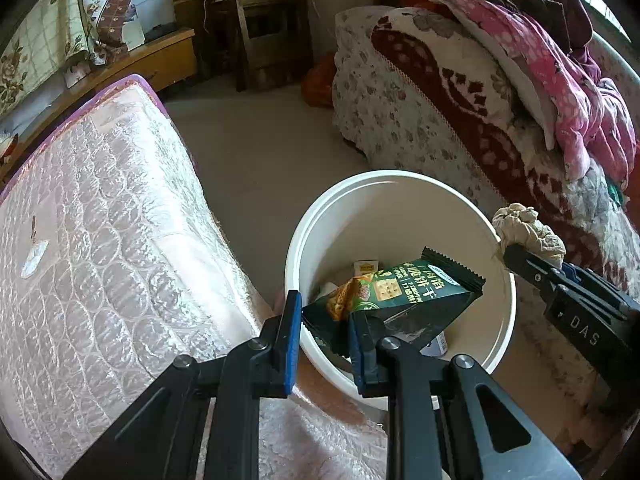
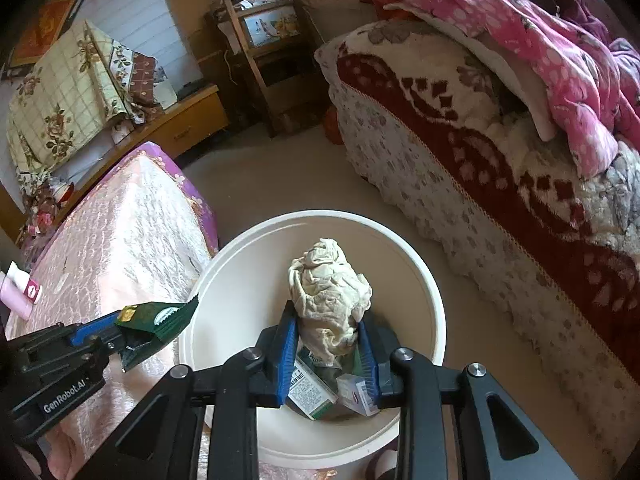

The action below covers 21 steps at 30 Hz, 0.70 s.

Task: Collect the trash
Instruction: 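Carry the snack packet and beige cloth over the cream bucket, then open both tools to drop the packet and cloth into the bucket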

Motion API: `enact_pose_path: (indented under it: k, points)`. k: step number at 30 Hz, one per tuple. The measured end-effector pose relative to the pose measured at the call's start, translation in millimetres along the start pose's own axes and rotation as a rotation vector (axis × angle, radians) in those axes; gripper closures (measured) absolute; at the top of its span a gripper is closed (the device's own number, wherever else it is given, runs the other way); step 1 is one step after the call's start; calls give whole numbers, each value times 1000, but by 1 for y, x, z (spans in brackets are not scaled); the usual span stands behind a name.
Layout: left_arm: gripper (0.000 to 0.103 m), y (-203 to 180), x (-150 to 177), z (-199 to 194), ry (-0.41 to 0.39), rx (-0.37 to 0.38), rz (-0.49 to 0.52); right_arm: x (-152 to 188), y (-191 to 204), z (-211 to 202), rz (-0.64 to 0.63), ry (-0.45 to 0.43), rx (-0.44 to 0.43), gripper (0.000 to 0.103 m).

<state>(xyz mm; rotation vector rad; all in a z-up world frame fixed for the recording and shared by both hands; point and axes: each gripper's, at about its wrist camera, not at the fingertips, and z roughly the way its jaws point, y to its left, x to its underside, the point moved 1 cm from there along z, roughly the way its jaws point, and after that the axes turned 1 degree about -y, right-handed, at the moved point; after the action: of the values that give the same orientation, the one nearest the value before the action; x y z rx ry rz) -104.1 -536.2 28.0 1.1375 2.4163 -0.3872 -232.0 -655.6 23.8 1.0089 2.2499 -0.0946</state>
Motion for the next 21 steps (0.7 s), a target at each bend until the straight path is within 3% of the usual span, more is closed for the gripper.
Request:
enact_pose_path:
  k: [8,15,16,17,19,21]
  points:
    - [80,2,-1,1,-1,-6,-16,1,-1,0,11,1,-4,71]
    - [78,-1,-1,-5,-18,34,-9,0,-2,0,22,-4,-12,71]
    - [73,-2,-1,-6,-23,40,-4,0,-1,0,26,-2,-7,65]
    - [69,-3,0,-7,-27,35,2,0,-1,1,29,0,-6,44]
    - [54,-3,1,-9,-35,33,11,0,-2,1,40,-7,-2,22]
    - [53,-1,2,-13,-51,26,9,-1,-3,-3,56,-28,-23,22]
